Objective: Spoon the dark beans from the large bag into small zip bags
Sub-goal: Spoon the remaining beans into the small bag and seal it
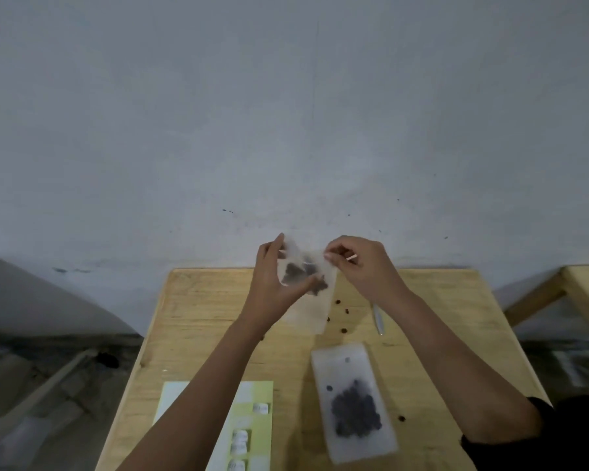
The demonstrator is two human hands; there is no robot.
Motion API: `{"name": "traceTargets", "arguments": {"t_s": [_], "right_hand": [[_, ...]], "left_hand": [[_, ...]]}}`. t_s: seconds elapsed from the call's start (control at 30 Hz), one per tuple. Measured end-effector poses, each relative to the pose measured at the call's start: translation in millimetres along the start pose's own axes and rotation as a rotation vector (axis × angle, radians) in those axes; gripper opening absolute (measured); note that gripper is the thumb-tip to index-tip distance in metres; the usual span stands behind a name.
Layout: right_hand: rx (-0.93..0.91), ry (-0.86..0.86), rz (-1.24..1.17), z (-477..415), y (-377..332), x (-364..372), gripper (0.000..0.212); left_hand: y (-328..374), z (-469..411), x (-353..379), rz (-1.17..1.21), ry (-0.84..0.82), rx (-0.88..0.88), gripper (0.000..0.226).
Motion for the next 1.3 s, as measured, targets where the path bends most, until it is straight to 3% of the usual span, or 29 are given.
{"name": "traceTargets", "arguments": {"t_s": [0.1,0.27,0.43,0.73,0.93,1.07,1.2,1.3], "right_hand": [[-0.009,0.163,-0.132,-1.9,-5.6,-40.2,0.01],[-0.071,0.326,-0.368,13.2,-20.3,-71.2,0.023],[-0.082,0.233,-0.401,23.7,-24.7,-76.3,0.025],[0.006,0.336,-0.351,17.5,-41.3,-91.2,0.02],[0.082,0.313,-0.247,-1.3,-55.4,-70.6,0.017],[0.09,0.257,-0.206,-5.2,-56.9,-53.8,0.018],[0.138,0.139,-0.381,-9.0,-55.8,-34.4,0.029],[0.147,0.076,-0.551,-7.4,-63.8,-18.8,0.023]], "left_hand": [[32.1,2.3,-15.4,0.178,0.121,0.089,0.046],[73.2,4.8,-16.1,0.485,0.196,0.131,0.028],[88.3,11.4,-19.5,0.557,0.26,0.146,0.022],[108.2,-5.2,-28.7,0.5,0.259,0.181,0.016],[103.3,-15.7,-31.4,0.55,0.079,0.142,0.013],[90.7,-19.7,-33.3,0.448,-0.017,0.109,0.013],[77.4,-21.6,-50.8,0.527,-0.027,0.082,0.01],[65.8,-18.6,-66.0,0.557,-0.045,0.061,0.014]]}}
Point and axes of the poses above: each hand's wrist, its own z-axis away from the middle knuckle, its own x-axis out of the palm, y = z × x, the point moved 10 cm from there along -z, towards the middle knuckle, and after that the axes turned 10 degrees about z, right-handed, at the moved point
